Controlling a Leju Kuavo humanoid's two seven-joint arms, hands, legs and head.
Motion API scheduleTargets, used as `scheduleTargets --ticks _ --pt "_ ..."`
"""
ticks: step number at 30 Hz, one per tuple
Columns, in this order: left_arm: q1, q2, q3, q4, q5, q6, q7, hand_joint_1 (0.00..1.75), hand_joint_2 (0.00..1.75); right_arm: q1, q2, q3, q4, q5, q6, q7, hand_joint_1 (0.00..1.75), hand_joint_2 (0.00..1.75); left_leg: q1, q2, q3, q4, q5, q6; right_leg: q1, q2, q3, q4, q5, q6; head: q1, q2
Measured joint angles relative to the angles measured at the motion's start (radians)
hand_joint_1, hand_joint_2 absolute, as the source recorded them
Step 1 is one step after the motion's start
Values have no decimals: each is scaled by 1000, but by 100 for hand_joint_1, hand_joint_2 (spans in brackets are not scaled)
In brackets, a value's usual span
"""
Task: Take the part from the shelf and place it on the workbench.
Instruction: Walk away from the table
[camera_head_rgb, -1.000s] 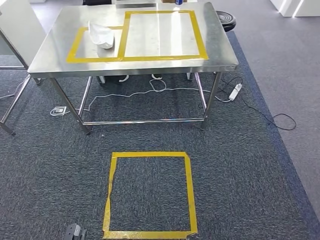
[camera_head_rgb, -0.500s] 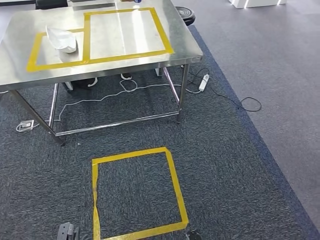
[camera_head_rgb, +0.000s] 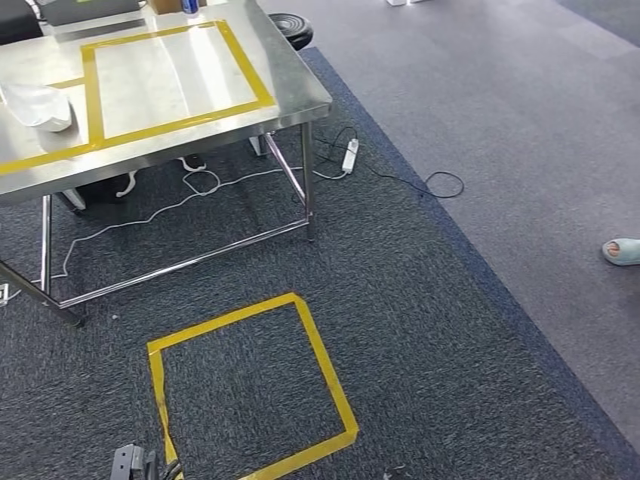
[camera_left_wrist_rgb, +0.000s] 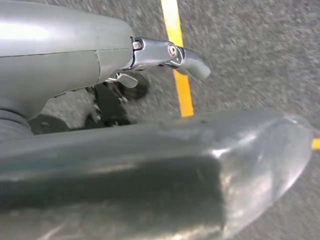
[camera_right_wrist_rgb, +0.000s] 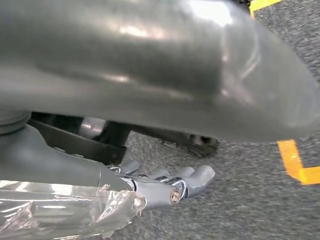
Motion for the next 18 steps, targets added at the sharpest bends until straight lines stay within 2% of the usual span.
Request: scheduleTargets --ticks 1,3,5,6,7,8,9,10,11,12,13,14,15,16,17,18 --pt "-2 1 0 0 -3 26 -4 0 0 -1 0 0 0 0 5 10 0 0 2 -2 0 2 -5 -5 -1 11 -1 -3 3 -7 -1 0" --pt "-5 3 1 -1 -6 63 -16 0 0 -4 0 0 0 -1 13 21 0 0 4 -44 -20 56 -46 -14 -6 32 0 -12 12 -21 -4 0" --pt "-3 5 3 -1 -5 77 -21 0 0 -7 1 0 0 -3 16 24 0 0 5 -95 -77 189 -117 -16 -7 54 -6 -14 17 -29 -9 0" --pt "-1 7 6 -1 -1 83 -24 0 0 -7 2 0 0 -4 19 26 0 0 4 -105 -109 254 -141 -15 -7 68 -8 -14 18 -30 -11 0" --pt "0 7 9 -1 5 89 -28 0 0 -7 2 0 0 -5 21 30 0 0 3 -109 -129 293 -148 -14 -6 82 -10 -14 20 -30 -11 0" --pt "0 7 13 -1 8 91 -33 0 0 -6 2 0 1 -5 25 37 0 0 3 -111 -132 293 -132 -13 -6 98 -10 -13 21 -29 -11 0" --pt "-2 6 16 -1 3 87 -37 0 0 -5 2 0 1 -4 30 44 0 0 3 -115 -115 252 -97 -11 -7 114 -10 -13 23 -27 -11 0" --pt "-4 6 16 -1 -13 81 -35 0 0 -6 3 0 2 1 35 50 0 0 4 -129 -86 186 -55 -9 -7 129 -10 -11 24 -25 -11 0" --pt "-5 6 12 -1 -45 77 -27 0 0 -7 3 0 2 8 39 54 0 0 7 -154 -56 116 -21 -8 -6 143 -12 -7 25 -21 -12 0" --pt "-6 6 2 -1 -92 80 -15 0 0 -10 4 0 2 16 41 55 0 0 11 -177 -31 60 -3 -7 -5 157 -17 -2 25 -16 -11 0" --pt "-6 6 -18 -1 -157 97 2 0 0 -13 5 0 2 24 42 53 0 0 13 -194 -18 26 3 -6 -5 169 -24 1 26 -11 -11 0" --pt "-4 6 -46 -1 -224 124 18 0 0 -13 5 0 2 29 41 48 0 0 13 -199 -14 13 -1 -3 -5 181 -31 3 29 -5 -11 0" --pt "-3 5 -79 -1 -285 158 34 0 0 -13 5 0 2 33 40 42 0 0 14 -189 -14 10 -2 1 -8 194 -38 2 32 1 -11 0" --pt "-2 5 -113 -1 -331 191 50 0 0 -11 5 0 2 34 37 34 0 0 14 -177 -14 9 -1 7 -8 194 -43 3 32 6 -11 0" --pt "-2 4 -142 -1 -355 216 66 0 0 -10 5 0 3 34 33 27 0 0 15 -164 -13 7 1 14 -7 177 -51 15 24 12 -8 0" --pt "-2 2 -166 -1 -368 231 81 0 0 -10 5 0 3 35 30 21 0 0 17 -150 -12 5 2 21 -5 149 -67 48 3 17 -3 0"
